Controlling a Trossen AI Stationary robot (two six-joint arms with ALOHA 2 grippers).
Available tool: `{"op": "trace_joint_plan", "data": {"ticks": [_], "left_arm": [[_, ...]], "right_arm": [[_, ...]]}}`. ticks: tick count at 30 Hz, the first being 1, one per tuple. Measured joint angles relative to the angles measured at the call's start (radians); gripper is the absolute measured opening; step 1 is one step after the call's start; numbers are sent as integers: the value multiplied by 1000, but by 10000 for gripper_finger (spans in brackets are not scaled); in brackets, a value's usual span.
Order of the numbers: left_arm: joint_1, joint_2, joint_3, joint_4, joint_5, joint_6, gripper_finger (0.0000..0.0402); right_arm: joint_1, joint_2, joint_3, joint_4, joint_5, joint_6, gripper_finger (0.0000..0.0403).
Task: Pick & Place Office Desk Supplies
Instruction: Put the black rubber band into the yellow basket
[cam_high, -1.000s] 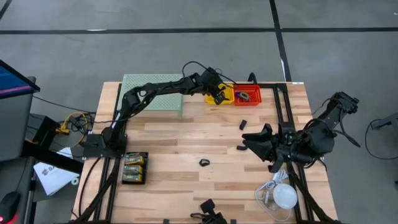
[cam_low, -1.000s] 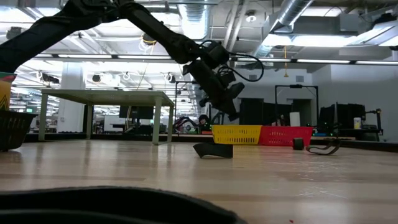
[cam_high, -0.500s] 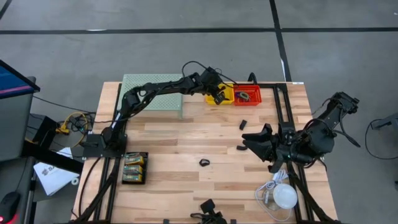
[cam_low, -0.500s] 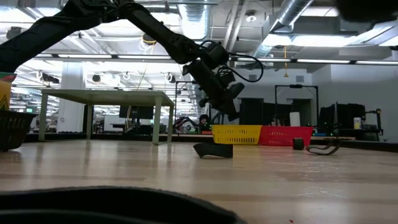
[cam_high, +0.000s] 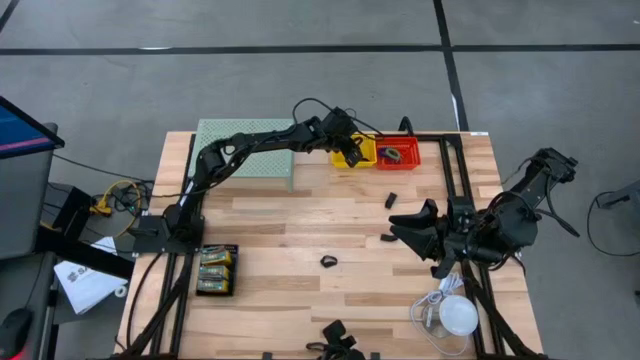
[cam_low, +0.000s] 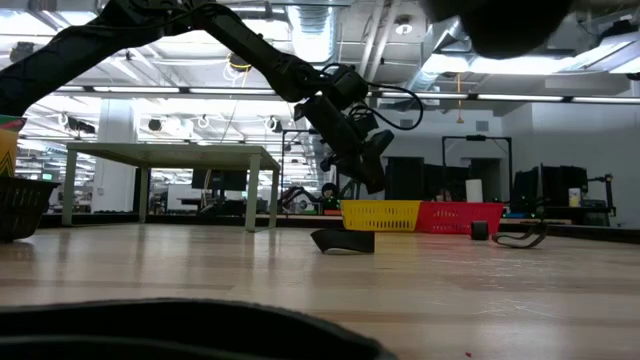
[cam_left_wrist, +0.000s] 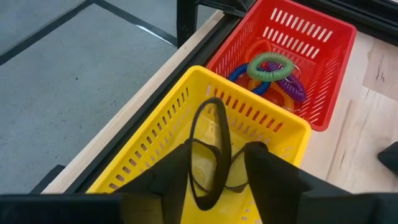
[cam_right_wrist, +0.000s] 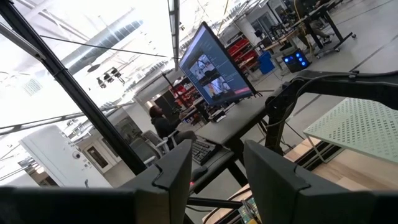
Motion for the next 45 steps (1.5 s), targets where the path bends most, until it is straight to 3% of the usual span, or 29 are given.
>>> {"op": "trace_joint_plan", "data": {"ticks": [7, 15, 18, 23, 29, 33, 41, 45], "left_arm": [[0, -1, 0, 8, 0, -4, 179], [10, -10, -1, 15, 90, -24, 169], [15, -10, -1, 16, 100, -26, 141], [17, -10, -1, 17, 98, -31, 22], [17, -10, -1, 23, 98, -31, 3], [16, -10, -1, 39, 129, -31, 27], [16, -10, -1, 43, 150, -72, 139], [16, -9, -1, 45, 148, -74, 176]], "right_arm": [[0, 0, 0, 0, 0, 0, 143], [1, 0, 0, 0, 0, 0, 143], [2, 0, 0, 0, -1, 0, 143], [2, 0, 0, 0, -1, 0, 143], [2, 0, 0, -7, -1, 0, 143], [2, 0, 0, -7, -1, 0, 143], [2, 0, 0, -10, -2, 0, 143], [2, 0, 0, -11, -3, 0, 143]]}}
